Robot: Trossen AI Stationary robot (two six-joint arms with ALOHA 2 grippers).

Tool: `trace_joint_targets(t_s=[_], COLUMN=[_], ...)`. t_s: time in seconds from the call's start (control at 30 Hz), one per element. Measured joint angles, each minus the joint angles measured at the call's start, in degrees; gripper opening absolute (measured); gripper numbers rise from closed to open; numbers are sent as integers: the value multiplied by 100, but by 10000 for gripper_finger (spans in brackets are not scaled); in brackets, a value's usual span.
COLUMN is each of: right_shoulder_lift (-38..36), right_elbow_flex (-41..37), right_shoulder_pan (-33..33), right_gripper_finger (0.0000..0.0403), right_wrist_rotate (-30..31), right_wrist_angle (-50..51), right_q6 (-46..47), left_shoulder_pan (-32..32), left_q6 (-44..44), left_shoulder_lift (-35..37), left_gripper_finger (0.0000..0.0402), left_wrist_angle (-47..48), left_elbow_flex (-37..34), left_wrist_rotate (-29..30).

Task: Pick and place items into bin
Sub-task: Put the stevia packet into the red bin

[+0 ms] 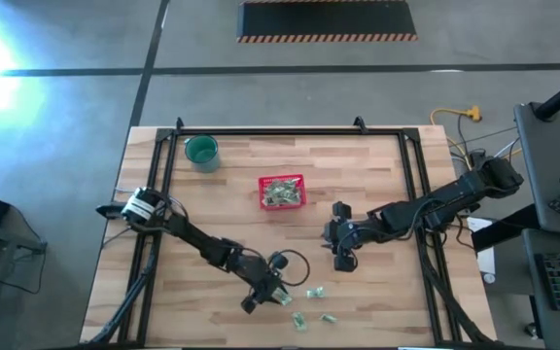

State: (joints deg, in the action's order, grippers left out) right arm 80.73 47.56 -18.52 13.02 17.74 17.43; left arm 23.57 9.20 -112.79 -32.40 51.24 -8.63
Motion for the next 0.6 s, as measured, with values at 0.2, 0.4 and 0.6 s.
trace_joint_targets(t_s=[0.2,0.4,0.6], right_shoulder_lift=[0,0,2], right_elbow_flex=[1,-1,-1], right_shoulder_pan=[0,0,0], right_gripper_finger=[124,120,118], right_wrist_rotate=[2,2,2], right_wrist_angle=[-2,-2,-2], right_q6=[20,18,17], left_shoulder_pan=[-114,-121,-161], left_q6=[-301,-305,-294], left_shoulder_lift=[-117,-124,-122], left_gripper_finger=[140,140,135], left_wrist_angle=[18,173,264], left_elbow_flex=[-2,-6,-4], left_wrist_rotate=[-339,-393,-393])
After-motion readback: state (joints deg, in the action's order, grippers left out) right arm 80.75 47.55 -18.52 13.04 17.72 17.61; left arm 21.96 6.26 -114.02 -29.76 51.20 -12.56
